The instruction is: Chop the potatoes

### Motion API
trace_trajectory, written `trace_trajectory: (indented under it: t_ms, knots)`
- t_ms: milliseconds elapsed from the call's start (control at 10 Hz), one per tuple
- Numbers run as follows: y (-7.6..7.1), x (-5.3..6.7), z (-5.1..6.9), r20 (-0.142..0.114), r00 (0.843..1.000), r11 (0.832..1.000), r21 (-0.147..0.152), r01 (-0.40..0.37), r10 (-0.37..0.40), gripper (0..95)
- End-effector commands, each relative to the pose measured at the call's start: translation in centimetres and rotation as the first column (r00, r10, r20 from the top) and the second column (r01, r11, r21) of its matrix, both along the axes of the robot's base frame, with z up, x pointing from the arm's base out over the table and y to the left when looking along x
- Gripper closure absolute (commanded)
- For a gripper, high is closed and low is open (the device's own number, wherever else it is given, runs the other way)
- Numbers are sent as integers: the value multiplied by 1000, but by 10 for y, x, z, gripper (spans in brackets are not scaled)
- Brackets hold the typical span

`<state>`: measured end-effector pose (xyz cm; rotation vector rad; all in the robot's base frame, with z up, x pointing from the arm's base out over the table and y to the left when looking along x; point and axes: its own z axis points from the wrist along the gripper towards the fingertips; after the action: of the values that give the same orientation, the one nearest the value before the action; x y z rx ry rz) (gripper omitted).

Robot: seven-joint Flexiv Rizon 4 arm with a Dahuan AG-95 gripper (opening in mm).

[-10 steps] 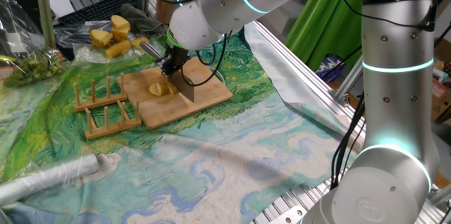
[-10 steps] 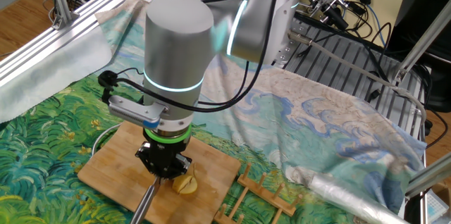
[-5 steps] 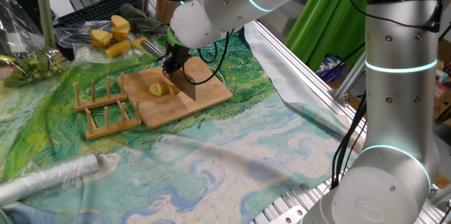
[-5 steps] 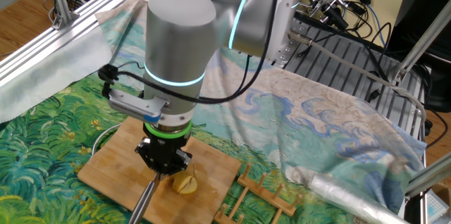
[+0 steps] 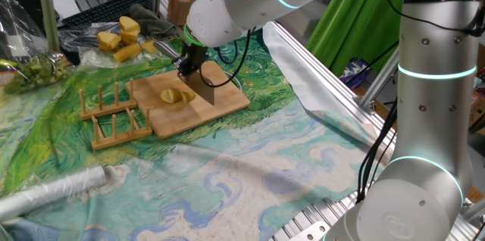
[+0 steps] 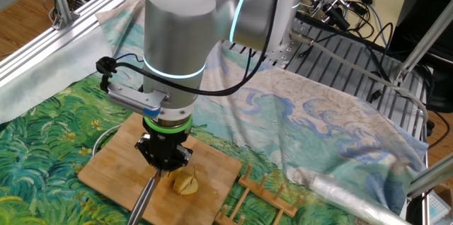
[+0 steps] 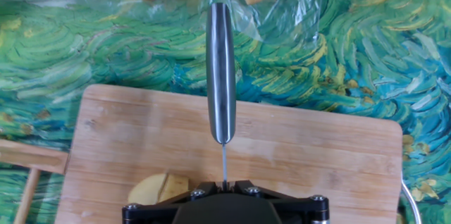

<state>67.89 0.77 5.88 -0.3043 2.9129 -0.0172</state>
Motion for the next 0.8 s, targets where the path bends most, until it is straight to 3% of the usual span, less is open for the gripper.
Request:
trace_trajectory:
  t_ms: [100, 400, 800]
  knots:
    - [-1, 1, -1, -1, 1000, 1000, 3, -4, 4, 950]
    - [-1, 1, -3, -2, 1000, 1000, 6, -1, 1, 950]
    - [-1, 4, -19, 0, 1000, 1000, 6, -4, 4, 950]
